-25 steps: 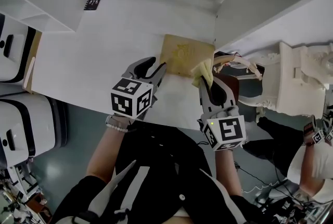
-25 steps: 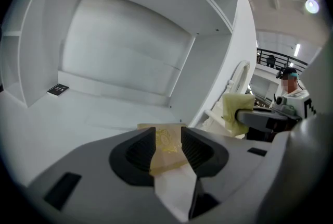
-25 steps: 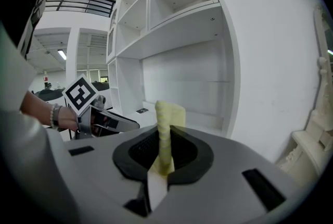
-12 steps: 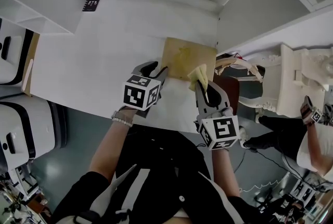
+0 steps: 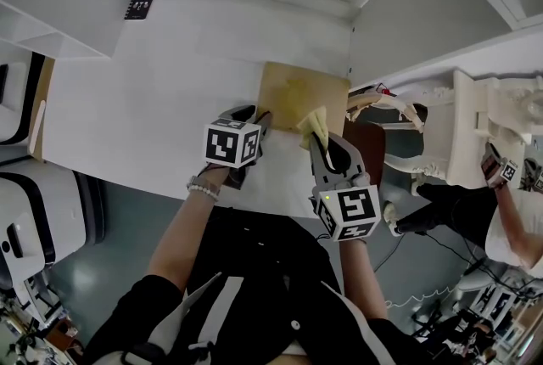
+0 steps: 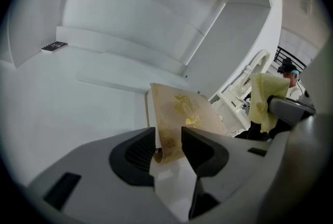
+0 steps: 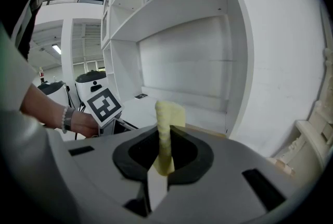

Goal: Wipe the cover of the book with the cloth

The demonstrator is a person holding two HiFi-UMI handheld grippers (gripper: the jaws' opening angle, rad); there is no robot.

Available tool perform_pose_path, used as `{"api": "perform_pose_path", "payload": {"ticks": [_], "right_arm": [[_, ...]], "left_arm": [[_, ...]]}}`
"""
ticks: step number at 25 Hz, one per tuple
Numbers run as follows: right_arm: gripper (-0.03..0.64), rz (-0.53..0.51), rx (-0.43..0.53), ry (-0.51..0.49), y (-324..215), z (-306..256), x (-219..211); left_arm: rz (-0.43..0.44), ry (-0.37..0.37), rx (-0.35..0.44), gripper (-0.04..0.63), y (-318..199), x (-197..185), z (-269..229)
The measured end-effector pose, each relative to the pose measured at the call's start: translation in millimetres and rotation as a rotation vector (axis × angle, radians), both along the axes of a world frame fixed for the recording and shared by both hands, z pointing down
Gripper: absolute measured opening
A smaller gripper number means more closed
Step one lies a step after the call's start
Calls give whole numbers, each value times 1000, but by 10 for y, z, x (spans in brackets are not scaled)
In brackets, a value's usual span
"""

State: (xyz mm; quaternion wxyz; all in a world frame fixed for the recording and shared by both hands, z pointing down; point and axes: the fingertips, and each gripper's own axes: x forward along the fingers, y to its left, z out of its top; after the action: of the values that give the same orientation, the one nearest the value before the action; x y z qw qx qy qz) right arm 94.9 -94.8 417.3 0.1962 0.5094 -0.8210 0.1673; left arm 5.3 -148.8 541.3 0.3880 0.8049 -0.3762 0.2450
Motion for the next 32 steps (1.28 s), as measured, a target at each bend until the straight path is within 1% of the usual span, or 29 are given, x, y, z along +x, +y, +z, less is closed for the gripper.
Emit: {"api": "perform_pose_path", "payload": {"ticks": [5,11,19,23,29,32], "right_arm": [[37,-12,-14,10,-55,77,-3],[35,-43,-23,26,-184,165,-62],[37,-108,-6,55,-523,226,-239],[37,-154,-27,66,-685,305,-372],[37,-169,-31,82,-968,444,-601],[37,-187,-47,98,-1069,533,-673]], "left_arm": [[2,3,-24,143,-10,29,91],[-8,42,-43,143,-15,18,112],[1,25,-27,144,-15,24,114],[3,21,-26,144,-14,35,113],[13,13,-24,144,-21,9,112],[10,8,-25,144,-13,22,111]]}}
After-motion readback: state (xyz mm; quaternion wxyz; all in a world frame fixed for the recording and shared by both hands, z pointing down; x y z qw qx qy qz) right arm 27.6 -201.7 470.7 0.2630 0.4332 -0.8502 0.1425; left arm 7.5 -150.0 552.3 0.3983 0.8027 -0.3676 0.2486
